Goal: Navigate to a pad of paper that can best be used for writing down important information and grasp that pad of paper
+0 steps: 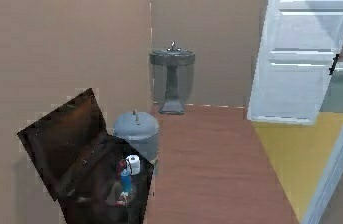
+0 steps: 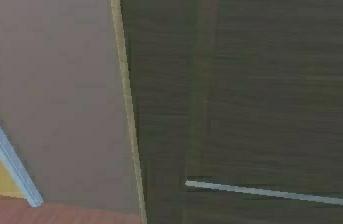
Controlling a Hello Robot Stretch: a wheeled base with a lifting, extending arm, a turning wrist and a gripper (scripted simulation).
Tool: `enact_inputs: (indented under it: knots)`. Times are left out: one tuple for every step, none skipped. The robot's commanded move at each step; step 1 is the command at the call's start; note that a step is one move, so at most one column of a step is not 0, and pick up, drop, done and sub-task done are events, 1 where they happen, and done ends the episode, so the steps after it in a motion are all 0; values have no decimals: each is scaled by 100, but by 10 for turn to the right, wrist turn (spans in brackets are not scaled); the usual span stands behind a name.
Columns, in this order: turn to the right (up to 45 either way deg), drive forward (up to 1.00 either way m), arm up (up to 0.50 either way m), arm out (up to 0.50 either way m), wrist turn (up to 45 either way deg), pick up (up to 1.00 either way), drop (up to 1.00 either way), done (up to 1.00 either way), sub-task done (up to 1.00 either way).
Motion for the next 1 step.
enact_inputs:
  knots:
    - [0, 20, 0, 0, 0, 0, 0, 0, 0]
